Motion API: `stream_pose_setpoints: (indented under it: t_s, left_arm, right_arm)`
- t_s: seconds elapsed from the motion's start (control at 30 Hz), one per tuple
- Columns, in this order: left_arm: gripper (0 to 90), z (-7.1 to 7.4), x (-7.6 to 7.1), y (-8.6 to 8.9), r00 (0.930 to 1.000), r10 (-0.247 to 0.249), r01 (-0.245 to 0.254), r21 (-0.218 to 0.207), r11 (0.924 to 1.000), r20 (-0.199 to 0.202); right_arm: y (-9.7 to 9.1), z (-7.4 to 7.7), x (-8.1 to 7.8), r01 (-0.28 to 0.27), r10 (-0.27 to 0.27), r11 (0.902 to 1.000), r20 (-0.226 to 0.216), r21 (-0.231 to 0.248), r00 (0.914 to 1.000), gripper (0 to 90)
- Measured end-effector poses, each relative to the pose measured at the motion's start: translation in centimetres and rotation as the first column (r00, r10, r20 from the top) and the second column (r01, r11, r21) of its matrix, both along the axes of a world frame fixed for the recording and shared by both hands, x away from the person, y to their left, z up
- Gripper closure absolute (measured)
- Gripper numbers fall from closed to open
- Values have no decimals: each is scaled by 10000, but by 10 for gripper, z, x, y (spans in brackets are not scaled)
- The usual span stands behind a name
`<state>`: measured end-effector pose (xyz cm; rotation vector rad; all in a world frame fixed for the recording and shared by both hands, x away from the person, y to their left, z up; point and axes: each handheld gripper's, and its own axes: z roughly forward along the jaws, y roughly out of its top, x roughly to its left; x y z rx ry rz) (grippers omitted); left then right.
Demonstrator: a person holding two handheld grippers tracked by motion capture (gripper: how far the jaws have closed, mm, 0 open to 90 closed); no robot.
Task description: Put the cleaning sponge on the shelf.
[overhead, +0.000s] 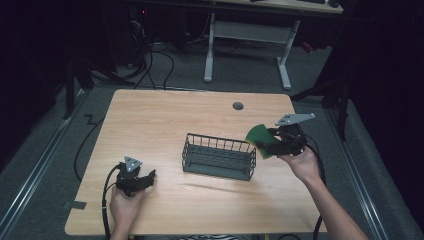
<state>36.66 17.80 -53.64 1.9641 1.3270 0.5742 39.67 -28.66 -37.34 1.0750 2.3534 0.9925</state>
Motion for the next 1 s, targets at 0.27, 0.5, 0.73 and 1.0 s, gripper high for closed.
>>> stream_pose_setpoints:
  t_s: [0.27, 0.5, 0.73, 1.0]
  left_arm:
    - [334, 0, 0, 1, 10000, 4, -5, -54, 10000, -22]
    - [333, 0, 0, 0, 10000, 50, -50, -5, 10000, 0]
    - [333, 0, 0, 0, 10000, 49, -49, -3, 10000, -1]
    - [333, 0, 0, 0, 10000, 50, -50, 1, 10000, -1]
  right_arm:
    - [27, 2, 15, -1374, 1371, 9892, -75, -505, 9905, 315]
    - [41, -4, 20, -2284, 2277, 9718, -174, -594, 9736, 315]
    - [48, -13, 26, -2765, 2735, 9592, -555, -587, 9603, 314]
    - [55, -24, 34, -3184, 3123, 9450, -833, -741, 9463, 313]
